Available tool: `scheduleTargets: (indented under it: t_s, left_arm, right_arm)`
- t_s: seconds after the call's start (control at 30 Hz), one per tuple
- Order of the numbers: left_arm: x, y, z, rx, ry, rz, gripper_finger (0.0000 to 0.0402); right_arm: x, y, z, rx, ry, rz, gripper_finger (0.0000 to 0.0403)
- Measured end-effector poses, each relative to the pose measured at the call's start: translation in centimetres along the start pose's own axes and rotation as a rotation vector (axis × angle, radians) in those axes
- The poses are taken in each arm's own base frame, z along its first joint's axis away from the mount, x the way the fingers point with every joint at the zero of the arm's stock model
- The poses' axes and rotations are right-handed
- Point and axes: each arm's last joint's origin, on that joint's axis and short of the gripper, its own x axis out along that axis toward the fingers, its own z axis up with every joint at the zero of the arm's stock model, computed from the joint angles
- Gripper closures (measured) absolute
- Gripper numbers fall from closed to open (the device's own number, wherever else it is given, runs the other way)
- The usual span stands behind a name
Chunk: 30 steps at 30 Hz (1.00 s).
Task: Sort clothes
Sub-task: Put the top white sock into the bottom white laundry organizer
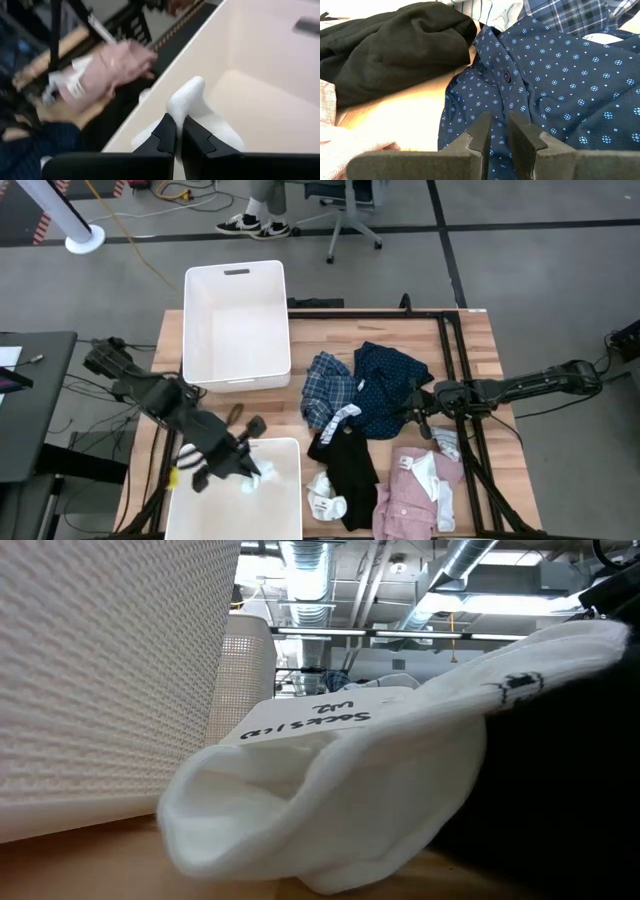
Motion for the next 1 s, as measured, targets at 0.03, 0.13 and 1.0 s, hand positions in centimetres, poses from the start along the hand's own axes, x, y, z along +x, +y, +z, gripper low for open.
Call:
scheduleTargets:
  t_s: [0.03,0.13,1.0]
  left_arm:
    - [0.5,-0.1,-0.3,-0.01,0.024,-0.002,0.0396]
    - [1.8,0.0,-1.0,-0.037,0.071,0.006,0.0396]
    - [6.3,-0.3,-7.1,-0.281,0.212,0.007,0.0382]
  right_arm:
    - [0.0,0.0,0.0,0.0,0.0,0.0,0.0321]
    - [0.0,0.0,0.0,0.0,0.0,0.0,0.0321]
    - [0.0,0.0,0.0,-0.054,0.0,0.0,0.0321]
